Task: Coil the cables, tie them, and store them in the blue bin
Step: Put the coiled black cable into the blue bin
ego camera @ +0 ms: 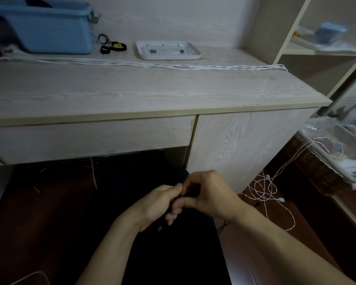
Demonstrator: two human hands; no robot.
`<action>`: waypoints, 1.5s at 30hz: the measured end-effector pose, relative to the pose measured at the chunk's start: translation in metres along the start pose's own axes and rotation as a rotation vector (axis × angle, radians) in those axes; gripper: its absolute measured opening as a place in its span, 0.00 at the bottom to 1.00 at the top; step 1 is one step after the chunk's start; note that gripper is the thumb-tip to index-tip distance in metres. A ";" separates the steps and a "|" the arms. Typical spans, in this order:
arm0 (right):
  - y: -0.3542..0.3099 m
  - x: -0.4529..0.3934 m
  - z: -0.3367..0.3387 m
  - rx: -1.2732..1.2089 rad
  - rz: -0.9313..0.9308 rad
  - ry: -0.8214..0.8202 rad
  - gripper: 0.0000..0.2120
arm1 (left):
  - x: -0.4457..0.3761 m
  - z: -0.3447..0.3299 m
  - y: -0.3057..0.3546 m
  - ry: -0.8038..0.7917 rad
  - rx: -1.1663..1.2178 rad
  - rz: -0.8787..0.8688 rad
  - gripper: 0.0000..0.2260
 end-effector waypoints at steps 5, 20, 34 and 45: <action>0.013 -0.001 0.002 -0.404 -0.196 -0.071 0.15 | 0.004 0.007 0.006 0.000 0.177 -0.053 0.23; 0.019 0.000 -0.008 -0.666 -0.338 -0.196 0.12 | -0.004 0.016 -0.012 -0.354 0.761 -0.045 0.19; 0.014 -0.004 -0.014 -0.853 -0.439 0.011 0.14 | -0.007 0.014 -0.015 -0.282 0.814 -0.086 0.09; 0.010 -0.009 -0.022 -1.287 -0.600 0.226 0.16 | -0.019 -0.001 -0.017 -0.179 0.916 -0.157 0.10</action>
Point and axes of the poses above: each hand's wrist, its own x-axis away from the middle knuckle, its own z-axis out of the back of the hand, y = z × x, the point moved 1 cm from there along -x, towards the middle knuckle
